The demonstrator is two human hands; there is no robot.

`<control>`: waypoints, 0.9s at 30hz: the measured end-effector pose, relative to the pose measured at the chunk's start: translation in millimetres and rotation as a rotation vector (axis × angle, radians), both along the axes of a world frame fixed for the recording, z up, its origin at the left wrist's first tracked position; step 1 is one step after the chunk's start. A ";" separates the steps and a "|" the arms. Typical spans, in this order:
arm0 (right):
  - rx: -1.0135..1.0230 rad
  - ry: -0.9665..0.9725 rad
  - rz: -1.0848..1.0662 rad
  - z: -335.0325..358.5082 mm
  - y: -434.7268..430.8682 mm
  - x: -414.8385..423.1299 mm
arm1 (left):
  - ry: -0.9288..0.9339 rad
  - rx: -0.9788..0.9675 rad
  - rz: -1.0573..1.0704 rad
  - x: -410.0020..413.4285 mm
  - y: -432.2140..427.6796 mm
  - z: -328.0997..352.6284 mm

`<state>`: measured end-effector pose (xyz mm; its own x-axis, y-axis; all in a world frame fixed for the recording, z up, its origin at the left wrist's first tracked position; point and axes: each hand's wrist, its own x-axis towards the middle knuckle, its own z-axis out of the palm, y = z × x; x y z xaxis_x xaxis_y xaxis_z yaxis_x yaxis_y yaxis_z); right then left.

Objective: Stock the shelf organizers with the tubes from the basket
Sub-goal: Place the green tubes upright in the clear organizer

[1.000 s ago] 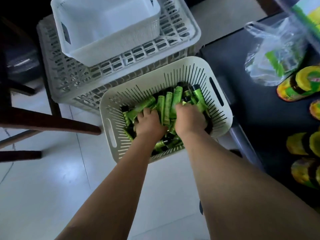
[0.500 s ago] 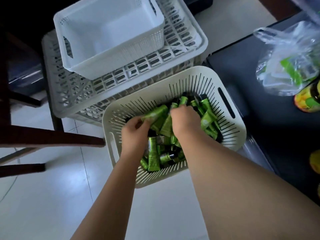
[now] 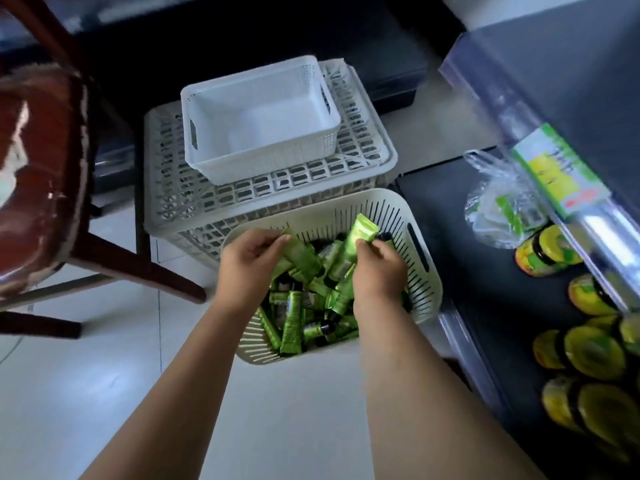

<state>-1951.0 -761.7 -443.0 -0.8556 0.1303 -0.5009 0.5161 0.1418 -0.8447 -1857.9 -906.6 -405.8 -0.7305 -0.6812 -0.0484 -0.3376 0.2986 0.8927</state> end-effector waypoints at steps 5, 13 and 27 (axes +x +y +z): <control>-0.206 0.083 -0.061 77.3 16.6 6.2 | 0.095 -0.070 -0.149 -6.7 15.6 70.7; -0.349 0.424 0.002 219.7 66.8 13.0 | 0.356 -0.077 -0.328 -10.8 58.9 197.1; -0.282 0.781 -0.223 371.3 259.8 86.1 | 0.533 -0.096 -0.850 -12.6 252.8 333.3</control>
<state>-1864.9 -501.9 -71.7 -0.9377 0.2961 0.1817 -0.2369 -0.1623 -0.9579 -1870.5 -653.8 -72.5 -0.8862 0.0924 0.4540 0.4572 0.3332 0.8246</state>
